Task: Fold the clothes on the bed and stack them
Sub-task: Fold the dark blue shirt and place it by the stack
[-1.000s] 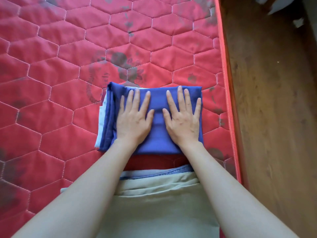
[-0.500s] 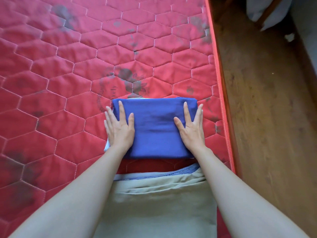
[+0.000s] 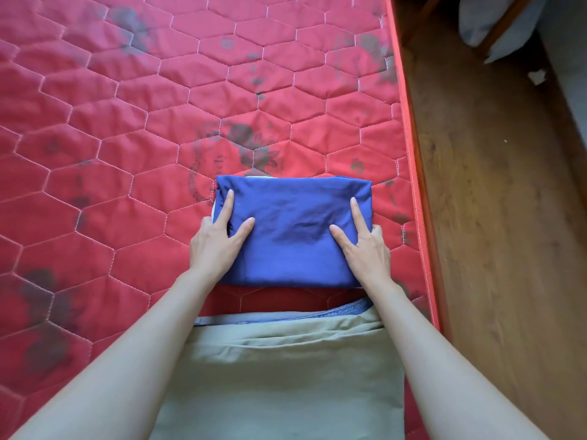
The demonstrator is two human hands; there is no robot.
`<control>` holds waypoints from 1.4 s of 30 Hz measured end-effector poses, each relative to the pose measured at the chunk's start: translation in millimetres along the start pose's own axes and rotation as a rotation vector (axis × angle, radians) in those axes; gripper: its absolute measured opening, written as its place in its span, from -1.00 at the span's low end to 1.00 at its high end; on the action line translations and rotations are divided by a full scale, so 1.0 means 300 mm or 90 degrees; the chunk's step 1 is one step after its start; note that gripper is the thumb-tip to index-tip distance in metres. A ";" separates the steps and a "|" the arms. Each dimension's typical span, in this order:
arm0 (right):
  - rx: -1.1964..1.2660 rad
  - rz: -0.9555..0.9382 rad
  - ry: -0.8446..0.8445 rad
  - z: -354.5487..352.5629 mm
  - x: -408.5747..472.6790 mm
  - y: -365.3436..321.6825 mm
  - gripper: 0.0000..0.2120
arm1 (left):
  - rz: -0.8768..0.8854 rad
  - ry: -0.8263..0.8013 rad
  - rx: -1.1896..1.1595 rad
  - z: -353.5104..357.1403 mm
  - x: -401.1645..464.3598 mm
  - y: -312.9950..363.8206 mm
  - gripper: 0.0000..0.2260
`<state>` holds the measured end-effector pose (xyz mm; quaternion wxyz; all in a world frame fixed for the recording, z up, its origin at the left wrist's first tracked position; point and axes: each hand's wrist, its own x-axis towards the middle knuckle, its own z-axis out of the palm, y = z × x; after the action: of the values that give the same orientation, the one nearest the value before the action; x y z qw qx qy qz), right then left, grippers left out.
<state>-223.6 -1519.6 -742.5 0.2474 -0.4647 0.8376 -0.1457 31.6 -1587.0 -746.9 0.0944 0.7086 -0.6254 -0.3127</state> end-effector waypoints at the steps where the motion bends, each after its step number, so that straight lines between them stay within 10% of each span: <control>1: -0.001 0.003 -0.011 -0.003 0.003 0.001 -0.34 | 0.005 -0.014 0.013 -0.004 0.003 -0.004 -0.40; 24: 0.101 -0.171 0.159 -0.235 -0.136 -0.135 -0.33 | 0.108 0.086 -0.126 -0.227 -0.149 0.135 -0.38; 42: 0.185 -0.181 0.174 -0.475 -0.928 -0.089 -0.31 | 0.114 0.124 -0.138 -0.476 -0.960 0.039 -0.37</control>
<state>-159.0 -1294.8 -533.2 0.1729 -0.5134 0.7598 -0.3595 95.8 -1353.7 -534.9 0.2580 0.6629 -0.6364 -0.2983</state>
